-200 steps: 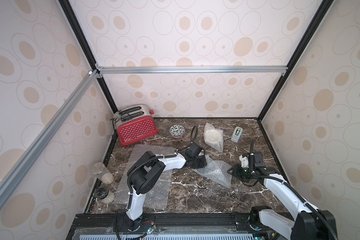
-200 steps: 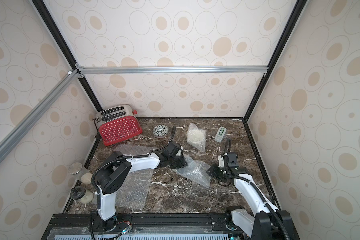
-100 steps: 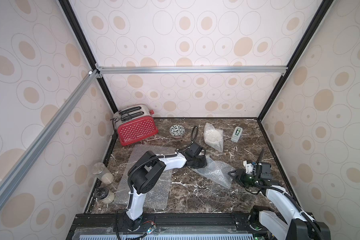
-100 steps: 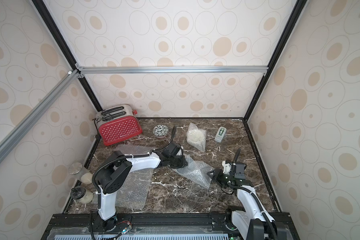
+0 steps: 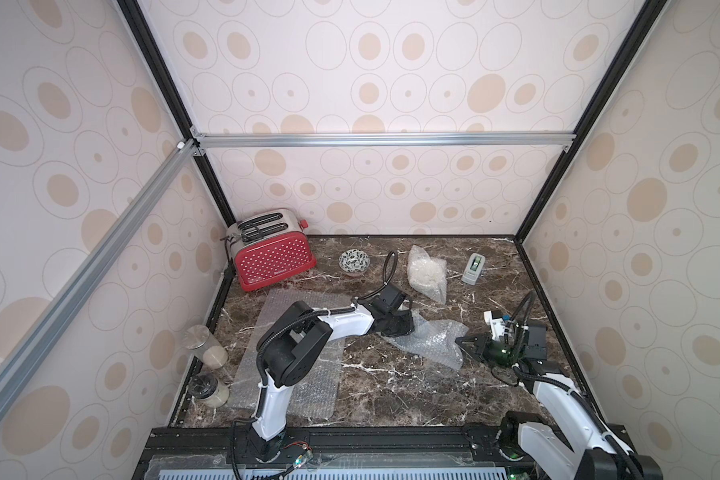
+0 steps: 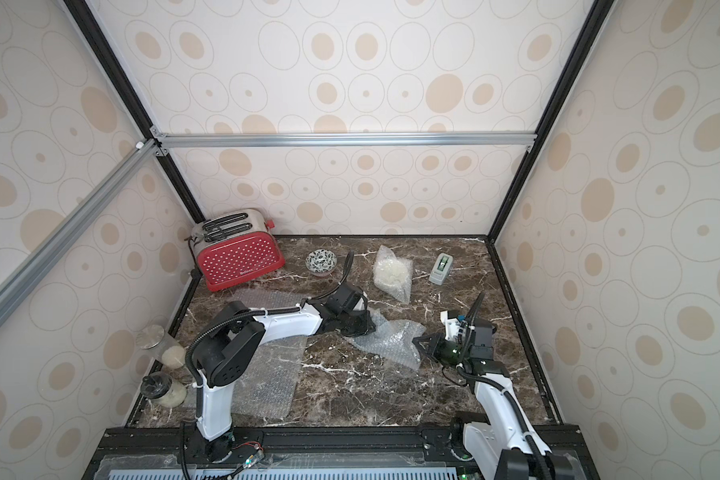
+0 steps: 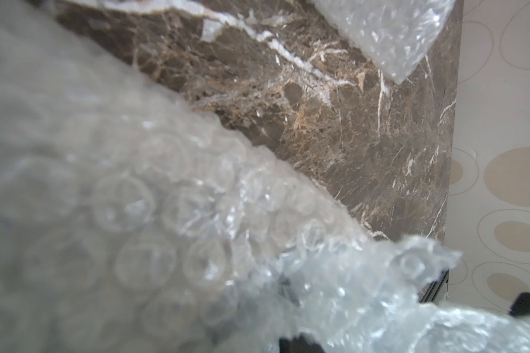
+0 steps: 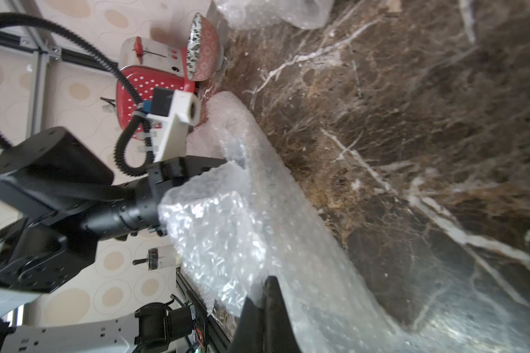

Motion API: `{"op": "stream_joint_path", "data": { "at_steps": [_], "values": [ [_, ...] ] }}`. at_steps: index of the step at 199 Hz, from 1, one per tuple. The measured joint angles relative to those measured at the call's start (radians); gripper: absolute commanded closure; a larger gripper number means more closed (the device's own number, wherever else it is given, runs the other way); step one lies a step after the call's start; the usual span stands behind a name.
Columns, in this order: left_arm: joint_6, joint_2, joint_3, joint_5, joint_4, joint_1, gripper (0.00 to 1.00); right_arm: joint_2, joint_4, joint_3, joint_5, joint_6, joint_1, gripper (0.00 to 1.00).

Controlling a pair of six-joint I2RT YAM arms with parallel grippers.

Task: Wrap bowls in bubble wrap
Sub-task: Wrap the bowl in bubble wrap.

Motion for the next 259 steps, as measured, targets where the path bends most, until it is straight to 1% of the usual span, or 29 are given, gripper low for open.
{"op": "stream_joint_path", "data": {
  "at_steps": [24,43,75,111,152,180,225,259],
  "values": [
    [0.000,0.016,0.020,0.006,-0.001,0.000,0.81,-0.014,0.055,0.030,-0.048,0.068,0.008,1.00],
    [0.001,0.020,0.024,0.008,0.000,0.000,0.81,0.025,0.099,0.061,-0.059,0.119,0.060,1.00],
    [0.002,0.020,0.024,0.008,0.000,0.000,0.81,0.152,0.196,0.132,-0.035,0.175,0.193,1.00],
    [0.002,0.020,0.024,0.007,0.000,0.000,0.81,0.346,0.291,0.203,0.040,0.212,0.272,1.00],
    [0.001,0.020,0.024,0.007,0.001,0.000,0.81,0.534,0.330,0.275,0.133,0.215,0.365,1.00],
    [0.001,0.020,0.024,0.005,0.000,0.000,0.81,0.624,0.340,0.325,0.203,0.212,0.441,1.00],
    [-0.002,0.020,0.024,-0.016,-0.013,0.014,0.81,0.710,0.330,0.382,0.261,0.188,0.470,1.00],
    [-0.003,0.018,0.024,-0.027,-0.022,0.024,0.80,0.731,0.291,0.420,0.295,0.145,0.492,1.00]
  ]
}}
